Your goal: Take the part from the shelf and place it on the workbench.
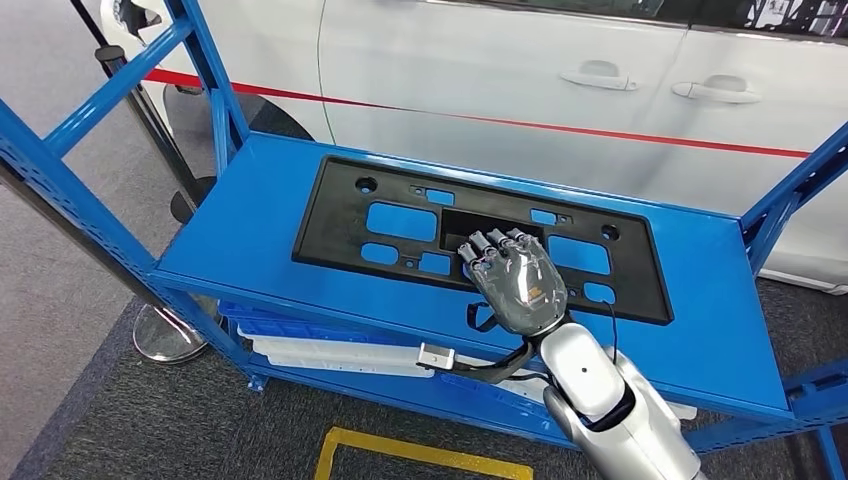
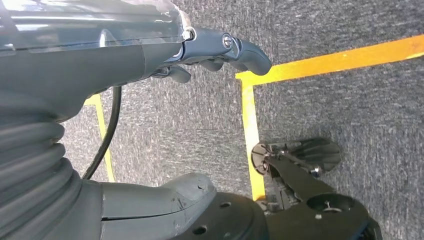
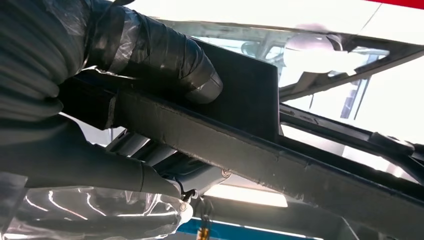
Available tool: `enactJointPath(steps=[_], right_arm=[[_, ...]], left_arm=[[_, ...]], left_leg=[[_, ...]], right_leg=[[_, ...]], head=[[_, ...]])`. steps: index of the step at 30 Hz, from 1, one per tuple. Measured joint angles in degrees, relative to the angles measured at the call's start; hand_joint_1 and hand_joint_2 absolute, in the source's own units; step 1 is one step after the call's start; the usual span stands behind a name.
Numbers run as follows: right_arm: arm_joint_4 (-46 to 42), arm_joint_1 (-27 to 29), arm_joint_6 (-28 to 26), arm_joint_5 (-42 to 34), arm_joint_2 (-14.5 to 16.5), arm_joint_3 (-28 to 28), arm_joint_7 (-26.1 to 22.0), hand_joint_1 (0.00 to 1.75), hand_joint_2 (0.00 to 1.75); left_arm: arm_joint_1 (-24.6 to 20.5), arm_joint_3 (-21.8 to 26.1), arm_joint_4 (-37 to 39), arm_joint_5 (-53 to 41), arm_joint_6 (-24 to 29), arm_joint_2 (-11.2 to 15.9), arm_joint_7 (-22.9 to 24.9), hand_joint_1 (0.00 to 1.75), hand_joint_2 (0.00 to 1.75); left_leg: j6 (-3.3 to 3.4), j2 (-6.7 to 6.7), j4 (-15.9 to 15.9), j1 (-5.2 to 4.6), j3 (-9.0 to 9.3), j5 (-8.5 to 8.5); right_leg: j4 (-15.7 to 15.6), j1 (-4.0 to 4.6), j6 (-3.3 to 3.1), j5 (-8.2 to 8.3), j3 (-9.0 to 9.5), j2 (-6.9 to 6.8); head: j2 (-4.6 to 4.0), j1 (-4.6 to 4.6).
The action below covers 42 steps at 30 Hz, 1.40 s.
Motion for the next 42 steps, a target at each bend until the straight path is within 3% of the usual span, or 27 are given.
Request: enactJointPath(steps=[2,3,4,7,9,12,13,15,17,18,19,20,21,23,25,27,28,29,32,33,34,35,37,39,40,42], right_arm=[[-0.06,-0.12,0.00,0.00,-1.02,0.81,0.07,1.75,1.75],[-0.06,-0.11,0.00,0.00,-1.44,1.15,0.10,1.75,1.75],[-0.08,-0.13,0.00,0.00,-1.77,1.44,0.15,1.75,1.75],[-0.16,-0.44,-0.05,0.00,-2.59,2.13,0.39,1.75,1.75],[-0.23,-0.66,-0.28,0.00,-3.05,2.68,0.67,1.75,1.75],[-0.33,-0.87,-0.81,0.00,-3.80,3.72,1.14,1.75,1.75],[-0.37,-0.92,-0.92,0.00,-3.96,4.10,1.24,1.75,1.75],[-0.47,-0.98,-1.02,0.00,-4.16,4.88,1.32,1.75,1.75],[-0.57,-0.95,-1.02,0.00,-4.30,5.60,1.31,1.75,1.75],[-0.60,-0.91,-1.00,0.00,-4.37,5.90,1.31,1.75,1.75],[-0.64,-0.88,-0.98,0.00,-4.42,6.11,1.29,1.75,1.75],[-0.70,-0.84,-0.93,0.00,-4.45,6.26,1.21,1.75,1.75],[-0.83,-0.81,-0.85,0.00,-4.45,6.34,1.02,1.75,1.75],[-1.20,-0.69,-0.58,0.00,-4.41,6.39,0.14,1.75,1.75],[-1.51,-0.22,-0.29,0.00,-4.24,6.12,-1.21,1.75,1.75],[-1.66,0.50,-0.08,0.00,-4.00,5.50,-2.27,1.75,1.75],[-1.72,0.80,0.01,0.00,-3.92,5.11,-2.62,1.75,1.75],[-1.79,1.06,0.07,0.00,-3.87,4.69,-2.92,1.75,1.75],[-1.95,1.86,0.13,0.00,-3.66,3.39,-3.73,1.75,1.75],[-1.96,2.17,0.14,0.00,-3.57,3.00,-3.96,1.75,1.75],[-1.97,2.46,0.14,0.00,-3.43,2.67,-4.26,1.75,1.75],[-1.99,2.72,0.15,0.00,-3.26,2.36,-4.64,1.75,1.75],[-2.16,3.04,0.14,0.00,-2.77,1.75,-5.36,1.75,1.75],[-2.49,3.11,0.13,0.00,-2.31,1.22,-5.63,1.75,1.75],[-2.63,3.10,0.13,0.00,-2.16,1.01,-5.67,1.75,1.75],[-2.73,3.14,0.14,0.00,-1.95,0.74,-5.69,1.75,1.75]], left_arm=[[0.02,-0.01,0.01,0.00,0.00,0.01,-0.02,0.00,1.75],[0.04,-0.01,0.01,0.00,0.00,0.01,-0.02,0.00,1.75],[0.05,-0.01,0.01,0.00,0.00,0.01,-0.02,0.00,1.75],[0.00,-0.02,0.00,-0.01,0.00,-0.01,-0.01,0.00,1.75],[-0.02,-0.03,0.01,-0.14,0.00,-0.01,0.05,0.00,1.75],[0.09,-0.03,0.03,-0.35,0.01,0.02,0.22,0.00,1.75],[0.10,-0.03,0.04,-0.35,0.01,0.05,0.26,0.00,1.75],[0.10,-0.03,0.07,-0.35,0.01,0.10,0.27,0.00,1.75],[0.09,-0.04,0.07,-0.35,0.00,0.11,0.27,0.00,1.75],[0.09,-0.05,0.07,-0.36,0.00,0.11,0.27,0.00,1.75],[0.08,-0.05,0.07,-0.37,0.00,0.11,0.27,0.00,1.75],[0.07,-0.05,0.07,-0.38,0.00,0.12,0.27,0.00,1.75],[0.04,-0.05,0.07,-0.40,0.00,0.13,0.26,0.00,1.75],[-0.08,-0.05,0.08,-0.43,0.00,0.15,0.22,0.00,1.75],[-0.13,-0.06,0.09,-0.43,0.00,0.16,0.14,0.00,1.75],[-0.09,-0.07,0.09,-0.40,0.00,0.15,0.09,0.00,1.75],[-0.10,-0.07,0.09,-0.38,0.00,0.14,0.08,0.00,1.75],[-0.13,-0.07,0.09,-0.37,0.00,0.14,0.05,0.00,1.75],[-0.17,-0.05,0.09,-0.33,0.02,0.16,-0.03,0.00,1.75],[-0.16,-0.05,0.09,-0.33,0.02,0.16,-0.04,0.00,1.75],[-0.15,-0.05,0.09,-0.34,0.02,0.16,-0.04,0.00,1.75],[-0.15,-0.06,0.09,-0.34,0.02,0.16,-0.04,0.00,1.75],[-0.16,-0.07,0.09,-0.37,0.02,0.10,-0.04,0.00,1.75],[-0.20,-0.07,0.09,-0.42,0.02,0.01,-0.04,0.00,1.75],[-0.20,-0.08,0.10,-0.43,0.02,-0.02,-0.04,0.00,1.75],[-0.16,-0.07,0.14,-0.44,0.03,0.07,-0.03,0.00,1.75]], left_leg=[[0.09,0.02,0.25,-0.15,-0.37,0.06],[0.08,0.00,0.49,-0.19,-0.57,0.06],[0.03,-0.04,0.78,-0.19,-0.76,0.02],[-0.48,-0.18,1.75,-0.25,-1.31,-0.18],[-1.19,-0.24,2.06,-0.37,-1.83,0.07],[-2.43,-0.26,2.34,-0.38,-2.63,0.21],[-2.77,-0.24,3.28,-0.32,-3.15,-0.83],[-3.34,-0.17,8.28,-0.07,-5.08,-4.97],[-3.80,-0.15,15.31,0.15,-7.21,-8.83],[-3.97,-0.15,17.30,0.24,-7.46,-9.33],[-4.07,-0.14,17.23,0.32,-6.70,-8.66],[-4.10,-0.13,15.05,0.39,-4.89,-7.18],[-4.08,-0.13,11.28,0.46,-2.34,-5.65],[-3.78,-0.25,4.20,0.29,2.07,-4.32],[-3.22,-0.42,1.69,-0.02,3.17,-4.37],[-2.33,-0.34,1.30,0.06,2.44,-3.43],[-1.75,-0.23,1.07,0.14,1.97,-2.79],[-1.19,-0.11,0.81,0.22,1.37,-2.06],[-0.31,0.06,0.76,-0.07,-0.73,-0.30],[-0.26,0.08,0.86,-0.22,-1.46,0.19],[-0.26,0.08,0.99,-0.37,-2.19,0.66],[-0.28,0.07,1.13,-0.50,-2.88,1.12],[-0.43,0.04,1.36,-0.78,-3.97,1.97],[-0.86,0.02,1.43,-0.92,-4.54,2.84],[-1.21,0.03,1.33,-0.85,-4.68,3.33],[-1.95,0.01,1.07,-0.68,-4.91,4.14]], right_leg=[[7.06,-0.02,0.09,-2.44,-3.54,0.00],[8.57,-0.04,0.12,-2.12,-4.43,-0.01],[7.73,-0.06,0.10,-0.57,-4.23,-0.03],[-1.78,0.01,-0.27,5.17,-0.28,-0.08],[-4.82,0.32,-0.65,5.90,0.72,-0.03],[-5.47,0.26,-1.58,6.47,0.04,-0.12],[-5.60,0.11,-2.08,6.85,-0.29,-0.22],[-5.76,0.00,-2.86,7.63,-1.09,-0.44],[-5.61,0.07,-3.05,8.34,-2.14,-0.58],[-5.48,0.09,-3.00,8.67,-2.69,-0.65],[-5.30,0.07,-2.89,8.98,-3.24,-0.69],[-5.07,0.02,-2.73,9.23,-3.75,-0.71],[-4.80,-0.04,-2.53,9.45,-4.19,-0.72],[-4.42,0.00,-1.88,9.97,-4.90,-0.69],[-4.54,0.08,-1.06,10.75,-5.18,-0.68],[-4.77,0.06,-0.30,11.27,-5.43,-0.62],[-4.34,0.04,-0.02,10.49,-5.83,-0.56],[-2.91,0.03,0.20,8.66,-6.49,-0.50],[6.64,-0.01,0.54,1.05,-9.00,-0.42],[9.35,0.01,0.57,0.21,-9.24,-0.42],[10.47,0.03,0.49,0.66,-8.71,-0.41],[9.52,0.09,0.29,2.07,-7.20,-0.41],[2.69,0.45,-0.55,4.56,-1.79,-0.40],[-4.62,0.93,-1.36,4.57,2.88,-0.42],[-6.50,1.15,-1.64,4.24,3.86,-0.44],[-7.38,1.21,-2.13,5.08,3.64,-0.52]], head=[[0.00,0.00],[0.00,-0.01],[0.00,-0.01],[0.00,-0.01],[0.00,-0.02],[0.00,-0.03],[0.00,-0.03],[0.00,-0.03],[0.00,-0.03],[0.00,-0.03],[0.00,-0.03],[0.00,-0.03],[0.00,-0.03],[0.00,-0.03],[0.00,-0.03],[0.00,-0.03],[0.00,0.00],[0.00,0.02],[0.00,0.07],[0.00,0.08],[0.00,0.08],[0.00,0.08],[0.00,0.07],[0.00,0.04],[0.00,0.03],[0.00,0.03]])
